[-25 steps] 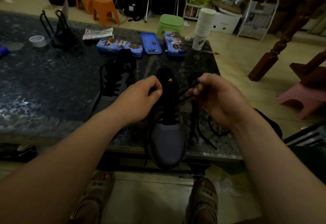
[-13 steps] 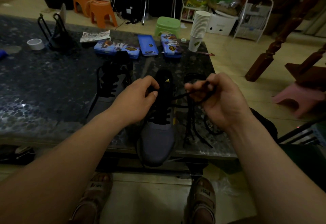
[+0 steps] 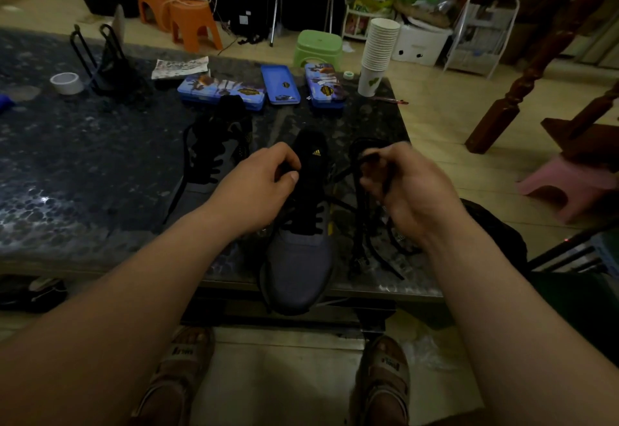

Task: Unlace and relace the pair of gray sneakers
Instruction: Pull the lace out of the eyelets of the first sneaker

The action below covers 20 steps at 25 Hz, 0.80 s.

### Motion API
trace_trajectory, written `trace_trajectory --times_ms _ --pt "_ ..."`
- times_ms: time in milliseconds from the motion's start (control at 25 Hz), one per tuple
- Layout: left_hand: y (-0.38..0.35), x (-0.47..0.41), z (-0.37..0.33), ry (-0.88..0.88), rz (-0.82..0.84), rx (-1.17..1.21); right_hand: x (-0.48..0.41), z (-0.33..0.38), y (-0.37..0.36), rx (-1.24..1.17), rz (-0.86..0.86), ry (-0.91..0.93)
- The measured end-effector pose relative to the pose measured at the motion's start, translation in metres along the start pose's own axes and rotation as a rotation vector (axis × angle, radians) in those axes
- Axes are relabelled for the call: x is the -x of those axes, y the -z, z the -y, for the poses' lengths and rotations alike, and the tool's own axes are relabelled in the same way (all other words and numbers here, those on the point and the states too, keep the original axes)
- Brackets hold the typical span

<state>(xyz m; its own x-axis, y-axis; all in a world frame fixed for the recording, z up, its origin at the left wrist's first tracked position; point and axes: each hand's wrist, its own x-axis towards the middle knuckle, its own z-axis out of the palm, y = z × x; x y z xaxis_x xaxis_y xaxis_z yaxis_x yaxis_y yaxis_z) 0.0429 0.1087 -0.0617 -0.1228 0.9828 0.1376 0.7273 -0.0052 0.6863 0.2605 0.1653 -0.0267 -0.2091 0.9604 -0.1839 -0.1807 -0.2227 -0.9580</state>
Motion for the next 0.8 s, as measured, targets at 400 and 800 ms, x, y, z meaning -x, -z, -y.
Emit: trace_trajectory --times_ms 400,800 --pt "0.003 0.015 -0.006 0.069 0.001 0.086 -0.003 -0.024 0.016 1.260 -0.137 0.116" --pt "0.001 0.025 -0.003 -0.004 0.075 -0.041 -0.001 -0.047 -0.021 1.092 -0.029 0.097"
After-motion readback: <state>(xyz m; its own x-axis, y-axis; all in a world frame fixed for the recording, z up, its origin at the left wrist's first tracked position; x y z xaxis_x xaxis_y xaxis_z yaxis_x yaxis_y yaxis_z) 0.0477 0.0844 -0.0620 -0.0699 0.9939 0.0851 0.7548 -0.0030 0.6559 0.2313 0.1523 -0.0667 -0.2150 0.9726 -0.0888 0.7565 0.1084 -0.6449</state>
